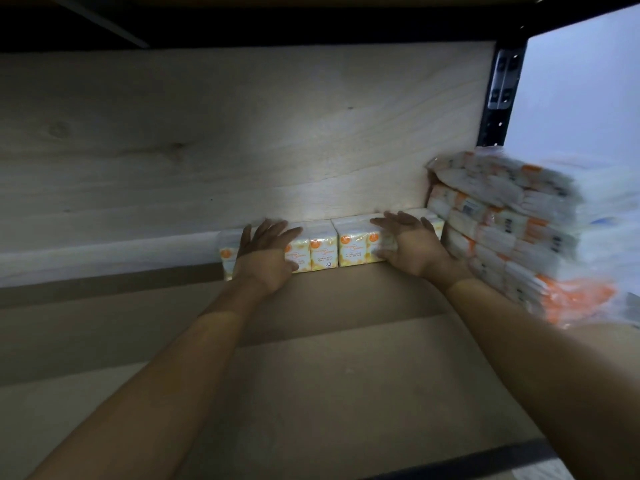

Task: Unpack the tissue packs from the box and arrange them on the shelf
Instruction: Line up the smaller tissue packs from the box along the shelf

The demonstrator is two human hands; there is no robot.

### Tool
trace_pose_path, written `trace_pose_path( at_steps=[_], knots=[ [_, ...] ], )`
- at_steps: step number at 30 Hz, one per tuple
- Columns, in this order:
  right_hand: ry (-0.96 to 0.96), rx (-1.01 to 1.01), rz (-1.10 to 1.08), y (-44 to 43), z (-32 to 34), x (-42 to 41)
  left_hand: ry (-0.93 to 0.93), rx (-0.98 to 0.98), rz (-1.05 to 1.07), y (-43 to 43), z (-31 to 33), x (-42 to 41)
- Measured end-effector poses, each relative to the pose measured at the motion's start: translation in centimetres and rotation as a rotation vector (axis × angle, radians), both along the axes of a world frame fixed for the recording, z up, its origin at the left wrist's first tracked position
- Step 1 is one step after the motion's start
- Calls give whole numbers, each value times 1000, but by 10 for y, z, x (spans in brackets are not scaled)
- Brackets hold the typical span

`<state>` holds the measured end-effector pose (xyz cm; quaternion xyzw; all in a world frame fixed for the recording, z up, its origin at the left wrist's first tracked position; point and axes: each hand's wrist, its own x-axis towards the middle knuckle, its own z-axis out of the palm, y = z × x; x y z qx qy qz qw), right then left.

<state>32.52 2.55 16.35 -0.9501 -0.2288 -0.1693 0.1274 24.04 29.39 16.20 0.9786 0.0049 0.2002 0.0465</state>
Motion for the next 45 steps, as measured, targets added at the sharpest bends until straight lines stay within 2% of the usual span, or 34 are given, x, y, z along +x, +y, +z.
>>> trace_pose_path(
  at_steps=[4,8,15,20,24,32,37,45],
  knots=[
    [20,193,62,-4,2,-37,-39,-29,-22,-18,7,-27],
    [62,254,32,-8,-2,-85,-45,-114,-28,-41,12,-62],
    [232,359,-56,-28,1,-185,3,-423,-62,-91,16,-139],
    [198,402,-67,-49,-2,-254,28,-671,-146,-135,4,-193],
    [173,472,-103,-75,-14,-310,12,-776,-243,-175,-7,-237],
    [105,517,-255,-146,-68,-408,28,-811,-452,-257,-69,-303],
    [232,473,-409,-199,-122,-439,229,-773,-506,-309,-127,-318],
    [466,322,-591,-275,-218,-433,552,-664,-527,-367,-205,-315]
  ],
)
